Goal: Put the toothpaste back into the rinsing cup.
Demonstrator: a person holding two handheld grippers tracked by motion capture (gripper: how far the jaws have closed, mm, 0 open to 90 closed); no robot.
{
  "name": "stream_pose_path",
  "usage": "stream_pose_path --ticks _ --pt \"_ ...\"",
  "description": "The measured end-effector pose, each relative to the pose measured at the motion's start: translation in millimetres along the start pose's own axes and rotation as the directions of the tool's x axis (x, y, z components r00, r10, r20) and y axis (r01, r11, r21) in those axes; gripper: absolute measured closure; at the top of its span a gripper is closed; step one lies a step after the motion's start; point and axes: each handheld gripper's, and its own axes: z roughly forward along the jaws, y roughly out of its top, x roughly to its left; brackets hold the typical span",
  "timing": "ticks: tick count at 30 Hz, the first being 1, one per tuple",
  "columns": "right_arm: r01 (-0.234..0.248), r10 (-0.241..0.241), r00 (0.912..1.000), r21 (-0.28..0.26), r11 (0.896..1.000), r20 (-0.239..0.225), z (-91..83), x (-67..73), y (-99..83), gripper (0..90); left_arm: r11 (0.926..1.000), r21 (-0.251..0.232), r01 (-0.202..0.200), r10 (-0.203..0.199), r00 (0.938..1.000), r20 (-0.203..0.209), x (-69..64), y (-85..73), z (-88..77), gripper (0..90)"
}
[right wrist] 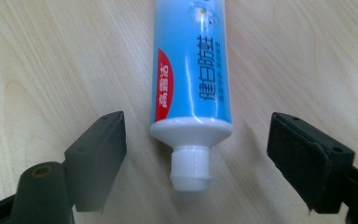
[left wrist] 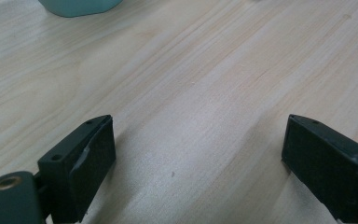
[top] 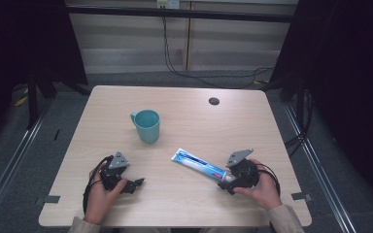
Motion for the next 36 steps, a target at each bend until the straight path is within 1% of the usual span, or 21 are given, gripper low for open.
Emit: stream_pose_path --ticks 1,2,4,9,10,12,13,14,16,19,21,23,25,26,27,31,32,33,35,36 --pt "0.011 -0.011 0.9999 0.002 1.0 -0.002 -0.8 -0.5 1.8 19.8 1.0 0.0 0.0 0.0 1.0 0.0 -0.1 0.0 0.0 9.4" --pt "0.007 -0.007 1.0 0.012 1.0 -0.007 -1.5 -0.4 5.1 20.1 1.0 -0.002 -0.002 0.002 1.0 0.001 0.0 0.0 0.2 9.3" --pt "0.023 -0.023 0.9996 0.03 0.999 -0.019 -1.9 -0.6 8.1 20.9 1.0 -0.002 -0.001 0.001 1.0 0.0 -0.1 0.0 0.2 9.2" --pt "0.012 -0.011 0.9992 0.027 1.0 -0.04 -4.4 -1.8 18.2 22.8 1.0 -0.001 -0.002 0.002 1.0 0.001 -0.1 0.1 0.2 9.1" --pt "0.018 -0.017 0.999 0.026 1.0 -0.042 -4.6 -2.0 20.9 23.1 1.0 -0.001 -0.002 0.002 1.0 0.001 -0.1 0.1 0.2 9.1" --pt "0.022 -0.02 0.9988 0.041 0.999 -0.044 -4.7 -2.1 26.1 24.4 1.0 -0.001 -0.003 0.003 1.0 0.001 -0.1 0.1 0.3 9.0" --pt "0.02 -0.017 0.9987 0.058 0.998 -0.049 -4.4 -1.7 28.5 24.4 1.0 -0.001 -0.003 0.003 1.0 0.001 -0.1 0.1 0.3 8.9" --pt "0.032 -0.029 0.9984 0.068 0.997 -0.048 -3.7 -1.6 30.7 24.9 1.0 -0.001 -0.003 0.003 1.0 0.001 -0.1 0.1 0.3 8.9" --pt "0.041 -0.037 0.9981 0.087 0.995 -0.05 -2.1 -0.4 34.7 25.4 1.0 -0.001 -0.003 0.003 1.0 0.002 -0.1 0.1 0.3 8.8" --pt "0.044 -0.037 0.9975 0.111 0.993 -0.06 0.9 0.7 39.2 26.5 1.0 0.001 0.004 -0.004 1.0 0.008 -0.5 0.0 0.4 8.7" --pt "0.051 -0.044 0.997 0.118 0.992 -0.063 3.1 0.5 41.8 28.4 1.0 0.003 0.005 -0.005 1.0 0.008 -0.5 -0.1 0.3 8.6" --pt "0.049 -0.042 0.9974 0.124 0.991 -0.059 4.4 0.3 43.0 29.3 1.0 0.003 0.005 -0.005 1.0 0.009 -0.5 -0.1 0.3 8.6" --pt "0.039 -0.03 0.9974 0.144 0.989 -0.065 7.5 -0.9 45.4 31.4 1.0 0.001 0.003 -0.003 0.9999 0.015 -0.3 0.0 0.3 8.6" --pt "0.048 -0.038 0.9971 0.146 0.988 -0.066 9.2 -1.8 46.3 32.2 1.0 0.002 0.002 -0.002 0.9999 0.014 -0.4 -0.1 0.1 8.6" --pt "0.044 -0.033 0.9971 0.157 0.987 -0.069 11.2 -2.5 48.3 33.1 1.0 0.0 0.003 -0.003 1.0 0.009 -0.8 -0.3 0.1 8.6" --pt "0.052 -0.041 0.9967 0.16 0.986 -0.07 13.0 -3.3 52.9 34.1 1.0 0.0 0.004 -0.004 0.9999 0.011 -0.8 -0.3 0.1 8.6" --pt "0.053 -0.043 0.997 0.168 0.984 -0.064 13.8 -4.1 56.2 34.1 1.0 0.0 0.004 -0.004 0.9999 0.011 -0.9 -0.4 0.1 8.6" --pt "0.05 -0.039 0.9971 0.17 0.984 -0.066 14.1 -4.0 57.8 34.2 1.0 0.0 0.004 -0.004 0.9999 0.011 -0.9 -0.4 0.1 8.6" --pt "0.059 -0.047 0.9959 0.168 0.984 -0.078 15.0 -4.4 59.9 39.0 1.0 0.0 0.004 -0.004 0.9999 0.011 -0.9 -0.4 0.1 8.6" --pt "0.055 -0.042 0.9958 0.172 0.984 -0.082 15.3 -4.4 61.1 38.6 1.0 0.001 0.003 -0.003 0.9999 0.011 -0.9 -0.4 0.0 8.6"
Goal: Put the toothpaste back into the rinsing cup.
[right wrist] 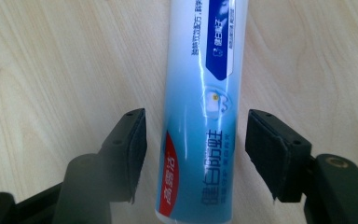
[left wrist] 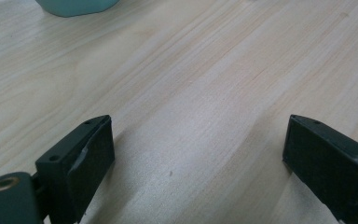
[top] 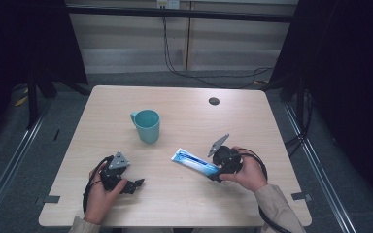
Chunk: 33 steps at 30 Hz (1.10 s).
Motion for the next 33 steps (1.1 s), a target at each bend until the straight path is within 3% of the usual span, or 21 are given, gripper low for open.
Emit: stream_pose_path --ticks 6,15,20,28,29,33 --pt "-0.052 0.053 0.9986 0.05 0.997 -0.008 0.5 -1.0 6.6 40.5 1.0 -0.001 0.001 -0.001 1.0 0.001 0.0 0.0 0.0 8.5" --pt "-0.039 0.04 0.9992 0.089 0.995 -0.008 3.5 -1.7 13.2 45.5 1.0 0.0 0.0 0.0 1.0 0.002 0.0 0.0 0.0 8.4" --pt "-0.067 0.069 0.9976 0.098 0.993 -0.01 3.5 -2.7 13.4 49.3 1.0 0.0 0.0 0.0 1.0 0.002 0.0 0.0 0.1 8.4" --pt "-0.063 0.065 0.9978 0.104 0.993 -0.011 4.1 -5.6 13.7 52.4 1.0 0.007 -0.005 0.004 1.0 0.006 0.2 0.7 0.5 7.1" --pt "-0.086 0.087 0.9961 0.114 0.99 -0.011 3.7 -3.9 15.0 53.0 1.0 0.007 -0.005 0.004 1.0 0.006 0.2 0.7 0.5 7.1" --pt "-0.07 0.071 0.9975 0.124 0.99 -0.005 3.8 -3.7 16.2 56.6 1.0 0.008 -0.005 0.005 1.0 0.007 0.1 0.7 0.7 7.0"
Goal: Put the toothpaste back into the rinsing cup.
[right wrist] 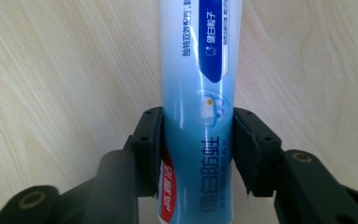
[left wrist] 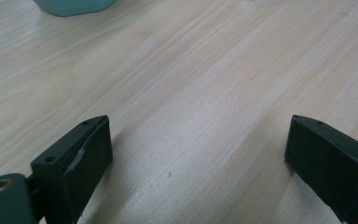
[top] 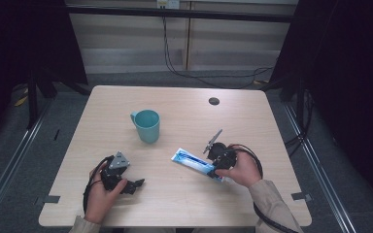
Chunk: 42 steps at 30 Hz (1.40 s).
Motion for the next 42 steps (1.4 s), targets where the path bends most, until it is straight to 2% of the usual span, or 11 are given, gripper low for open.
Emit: stream_pose_path --ticks 5,10,19,23,26,27,28,30,35,41,42 --pt "-0.008 0.007 0.9999 0.041 0.999 0.009 -0.1 0.6 5.3 63.7 1.0 -0.001 -0.001 0.001 1.0 0.002 -0.1 0.2 0.5 6.1" --pt "-0.016 0.015 0.9998 0.043 0.999 0.009 -4.2 0.6 6.3 72.4 1.0 0.0 -0.001 0.001 1.0 0.003 0.0 0.3 0.4 6.1" --pt "-0.015 0.016 0.9995 -0.04 0.999 0.027 -7.0 3.3 -3.3 74.7 1.0 0.0 0.001 -0.001 1.0 0.0 -0.3 0.2 0.4 6.1" --pt "-0.032 0.033 0.9994 -0.079 0.996 0.012 -11.4 4.1 -6.6 74.9 1.0 0.0 0.002 -0.002 1.0 -0.003 -0.6 0.3 0.3 6.3" --pt "-0.027 0.027 0.9996 -0.109 0.994 0.002 -15.6 3.4 -7.8 74.9 0.9998 -0.019 0.005 -0.005 1.0 -0.004 0.2 0.0 -1.1 11.5" --pt "-0.028 0.029 0.9996 -0.13 0.991 0.0 -19.5 4.5 -7.6 74.9 0.9996 -0.022 0.02 -0.02 0.9998 0.002 1.7 0.5 -2.0 16.9" --pt "-0.025 0.025 0.9997 -0.142 0.99 -0.005 -21.2 4.3 -7.8 74.9 0.9993 -0.025 0.029 -0.029 0.9995 0.008 2.0 0.5 -1.9 15.7" --pt "-0.032 0.031 0.9995 -0.165 0.986 -0.009 -24.4 5.0 -7.9 74.9 0.9996 -0.021 0.017 -0.017 0.9998 -0.012 2.3 1.5 -2.8 16.5" --pt "-0.033 0.034 0.9994 -0.217 0.976 0.002 -29.7 5.4 -8.8 75.1 0.9987 -0.048 0.016 -0.016 0.9999 -0.001 0.2 7.7 -6.0 16.6" --pt "-0.06 0.058 0.9982 -0.255 0.965 -0.014 -32.4 5.4 -8.6 75.6 0.9937 -0.091 0.066 -0.062 0.9972 0.041 -0.3 15.0 -5.3 16.3" --pt "-0.06 0.06 0.9982 -0.265 0.962 -0.011 -32.6 5.8 -8.4 75.7 0.9909 -0.101 0.089 -0.084 0.9949 0.056 -1.1 16.6 -4.4 16.2"
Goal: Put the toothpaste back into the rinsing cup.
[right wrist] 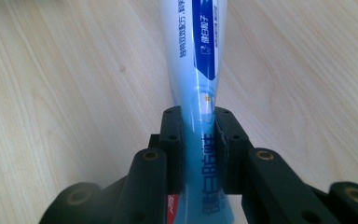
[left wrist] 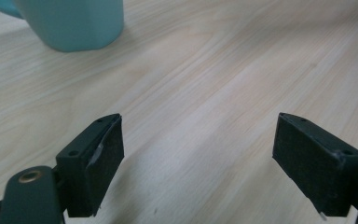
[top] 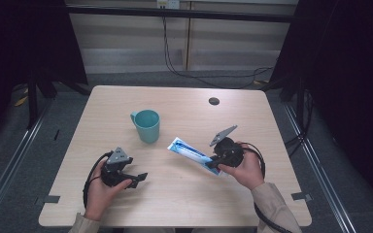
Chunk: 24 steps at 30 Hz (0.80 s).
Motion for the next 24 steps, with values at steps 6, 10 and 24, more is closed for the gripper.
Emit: stream_pose_path --ticks 6,10,24 --pt "-0.026 0.026 0.9996 -0.051 0.998 -0.013 -2.1 1.0 0.6 76.7 0.999 -0.034 0.029 -0.027 0.9979 0.059 -5.0 7.4 5.6 16.4" --pt "-0.025 0.024 0.9996 -0.066 0.997 -0.017 -3.5 2.6 2.8 76.7 0.9977 -0.052 0.045 -0.041 0.9958 0.083 -6.6 12.1 7.9 16.5" --pt "-0.026 0.022 0.9992 -0.13 0.991 -0.032 -5.4 7.2 8.3 76.8 0.991 -0.077 0.109 -0.095 0.9817 0.165 -13.9 30.4 18.7 17.4"
